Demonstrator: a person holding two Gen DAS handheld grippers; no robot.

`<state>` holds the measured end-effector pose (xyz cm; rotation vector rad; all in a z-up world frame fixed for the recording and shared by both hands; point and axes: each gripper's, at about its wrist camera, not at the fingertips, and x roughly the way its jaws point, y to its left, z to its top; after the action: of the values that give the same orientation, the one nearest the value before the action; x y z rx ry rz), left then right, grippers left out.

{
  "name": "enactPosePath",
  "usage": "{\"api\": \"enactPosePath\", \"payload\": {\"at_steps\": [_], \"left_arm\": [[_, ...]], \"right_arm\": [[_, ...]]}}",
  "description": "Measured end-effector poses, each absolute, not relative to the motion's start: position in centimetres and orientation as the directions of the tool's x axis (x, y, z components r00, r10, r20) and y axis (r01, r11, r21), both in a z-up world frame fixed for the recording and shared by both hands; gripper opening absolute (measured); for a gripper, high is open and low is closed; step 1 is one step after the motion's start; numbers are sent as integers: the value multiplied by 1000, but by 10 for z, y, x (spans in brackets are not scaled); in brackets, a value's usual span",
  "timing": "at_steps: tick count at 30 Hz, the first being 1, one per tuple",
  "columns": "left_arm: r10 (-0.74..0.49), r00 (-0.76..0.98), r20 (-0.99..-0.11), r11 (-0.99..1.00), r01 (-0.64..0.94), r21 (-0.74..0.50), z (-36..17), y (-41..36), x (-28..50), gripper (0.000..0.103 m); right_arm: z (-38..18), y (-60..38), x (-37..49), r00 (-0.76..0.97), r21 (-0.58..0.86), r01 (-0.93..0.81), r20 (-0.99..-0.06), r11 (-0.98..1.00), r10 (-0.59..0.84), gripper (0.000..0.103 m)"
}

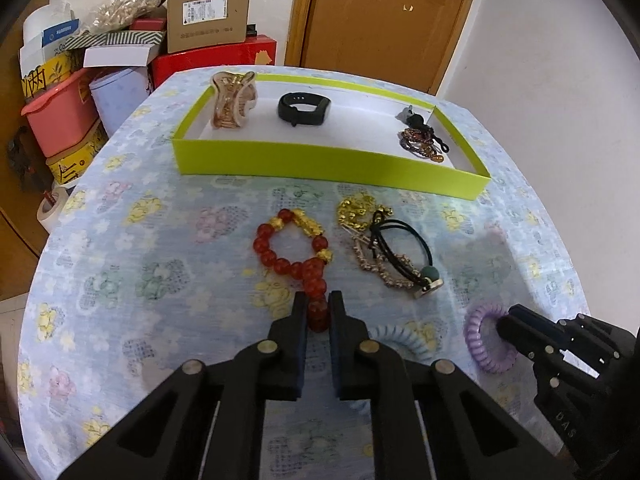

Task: Organize jewelry
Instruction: 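Grasp the red bead bracelet with the left gripper while the right grasps the purple coil hair tie, then lift the red bracelet and purple coil hair tie toward the green tray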

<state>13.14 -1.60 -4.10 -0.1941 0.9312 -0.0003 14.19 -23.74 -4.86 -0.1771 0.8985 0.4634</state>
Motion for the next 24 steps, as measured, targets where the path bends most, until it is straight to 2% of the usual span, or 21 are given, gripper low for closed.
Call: {"api": "enactPosePath", "payload": {"at_steps": [24], "left_arm": [[-119, 693, -711, 982, -25, -189, 1, 6, 82, 10]], "right_arm": [[-11, -249, 118, 580, 101, -465, -716, 880, 389, 9]]}}
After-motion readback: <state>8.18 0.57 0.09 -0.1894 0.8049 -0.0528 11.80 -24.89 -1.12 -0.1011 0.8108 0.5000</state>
